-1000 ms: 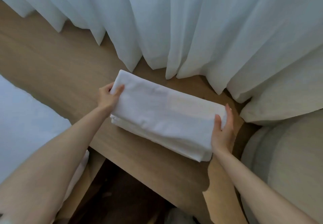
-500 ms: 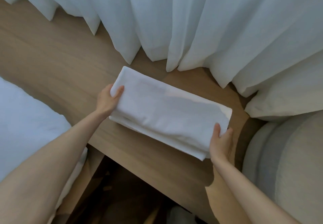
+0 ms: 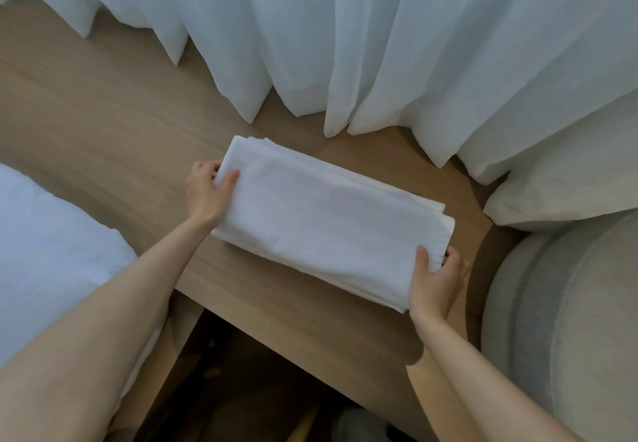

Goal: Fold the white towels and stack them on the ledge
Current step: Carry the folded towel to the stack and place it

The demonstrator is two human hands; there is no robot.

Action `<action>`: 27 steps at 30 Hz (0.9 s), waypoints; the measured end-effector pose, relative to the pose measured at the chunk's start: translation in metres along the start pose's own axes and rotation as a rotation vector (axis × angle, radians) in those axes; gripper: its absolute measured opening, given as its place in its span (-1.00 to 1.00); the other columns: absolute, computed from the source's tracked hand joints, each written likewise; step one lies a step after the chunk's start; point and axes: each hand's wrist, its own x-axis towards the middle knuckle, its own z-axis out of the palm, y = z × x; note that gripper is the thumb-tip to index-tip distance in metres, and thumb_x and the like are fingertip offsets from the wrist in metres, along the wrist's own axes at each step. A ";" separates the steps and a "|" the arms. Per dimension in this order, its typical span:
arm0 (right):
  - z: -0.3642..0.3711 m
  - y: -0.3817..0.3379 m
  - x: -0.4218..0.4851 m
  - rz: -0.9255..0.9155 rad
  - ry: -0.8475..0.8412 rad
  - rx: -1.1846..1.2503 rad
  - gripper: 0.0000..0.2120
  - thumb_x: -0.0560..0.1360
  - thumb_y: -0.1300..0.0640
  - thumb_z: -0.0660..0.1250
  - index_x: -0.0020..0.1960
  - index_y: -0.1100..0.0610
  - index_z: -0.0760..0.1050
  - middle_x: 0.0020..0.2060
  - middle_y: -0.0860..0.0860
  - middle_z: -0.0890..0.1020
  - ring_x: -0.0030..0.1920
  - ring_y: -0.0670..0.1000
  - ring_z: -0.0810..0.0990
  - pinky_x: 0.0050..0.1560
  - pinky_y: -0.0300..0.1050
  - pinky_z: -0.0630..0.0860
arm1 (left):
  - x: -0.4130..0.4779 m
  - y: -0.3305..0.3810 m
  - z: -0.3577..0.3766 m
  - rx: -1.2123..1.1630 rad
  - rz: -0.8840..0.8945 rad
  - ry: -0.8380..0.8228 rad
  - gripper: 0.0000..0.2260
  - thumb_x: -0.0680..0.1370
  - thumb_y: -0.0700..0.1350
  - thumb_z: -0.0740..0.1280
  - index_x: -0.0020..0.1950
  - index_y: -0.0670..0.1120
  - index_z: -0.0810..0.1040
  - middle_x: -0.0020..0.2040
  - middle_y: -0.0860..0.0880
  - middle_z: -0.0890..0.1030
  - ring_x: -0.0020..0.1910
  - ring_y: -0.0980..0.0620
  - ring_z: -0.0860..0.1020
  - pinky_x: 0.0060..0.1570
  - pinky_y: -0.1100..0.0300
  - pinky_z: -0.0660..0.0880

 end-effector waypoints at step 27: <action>-0.013 -0.003 -0.005 0.130 -0.220 -0.119 -0.63 0.60 -0.16 0.13 0.07 0.15 0.41 -0.14 0.01 0.52 -0.16 0.04 0.52 -0.16 -0.09 0.40 | -0.014 -0.016 -0.004 -0.057 -0.165 0.000 -0.65 0.54 0.23 0.20 0.00 -0.05 0.46 -0.06 0.00 0.55 -0.06 -0.05 0.52 -0.15 0.11 0.37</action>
